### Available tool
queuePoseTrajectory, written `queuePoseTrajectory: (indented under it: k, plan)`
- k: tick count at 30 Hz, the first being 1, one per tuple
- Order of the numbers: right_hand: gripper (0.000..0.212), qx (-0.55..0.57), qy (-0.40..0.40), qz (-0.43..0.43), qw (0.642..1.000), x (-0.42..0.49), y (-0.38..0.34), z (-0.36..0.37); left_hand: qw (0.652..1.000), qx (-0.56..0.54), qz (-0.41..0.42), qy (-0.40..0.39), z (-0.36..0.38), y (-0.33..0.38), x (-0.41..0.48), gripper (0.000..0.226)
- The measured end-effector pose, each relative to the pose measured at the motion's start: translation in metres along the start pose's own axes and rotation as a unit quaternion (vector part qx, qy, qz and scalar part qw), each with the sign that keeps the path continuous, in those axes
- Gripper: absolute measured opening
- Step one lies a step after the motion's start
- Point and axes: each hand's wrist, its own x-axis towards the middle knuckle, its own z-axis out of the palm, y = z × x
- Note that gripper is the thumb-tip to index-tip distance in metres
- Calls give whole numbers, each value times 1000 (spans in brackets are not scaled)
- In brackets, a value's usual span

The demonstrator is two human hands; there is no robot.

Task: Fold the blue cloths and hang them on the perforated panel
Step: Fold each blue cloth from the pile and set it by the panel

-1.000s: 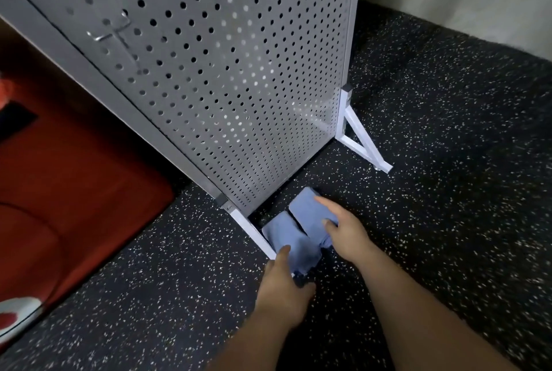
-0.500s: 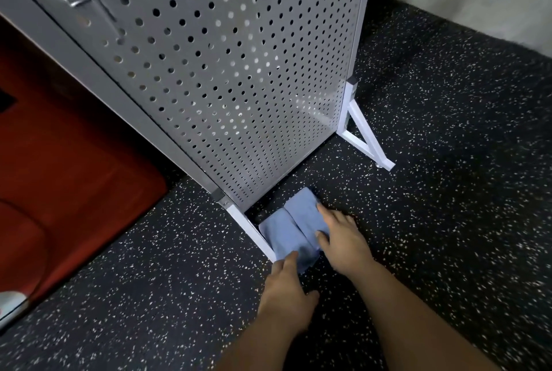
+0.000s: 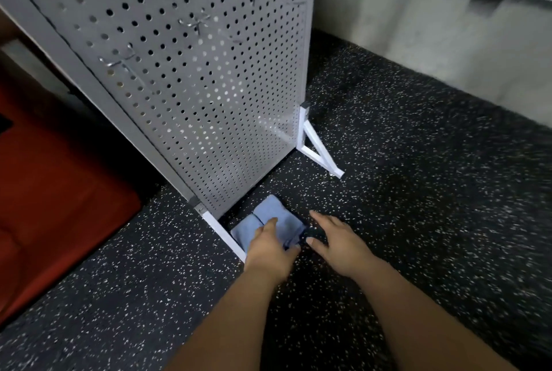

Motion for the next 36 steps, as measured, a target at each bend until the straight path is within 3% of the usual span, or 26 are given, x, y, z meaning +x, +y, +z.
queuePoseTrajectory:
  k: [5,12,19,27,36]
  plan:
    - [73,-7,34,29,999,-78,18,-41,998,-4,58,-10,15,40,-36,84]
    - [78,-13,77,130,988,-201,82,-68,979,88,163,-88,75,100,-114,81]
    - [78,0,99,225,969,-324,151,-74,924,208,276,-161,142,154,-181,81]
    - [76,73,163,333,926,-443,230,-32,862,286,356,-219,233,177,-242,82]
    - [83,113,183,412,886,-501,299,-8,813,334,401,-258,324,187,-284,82]
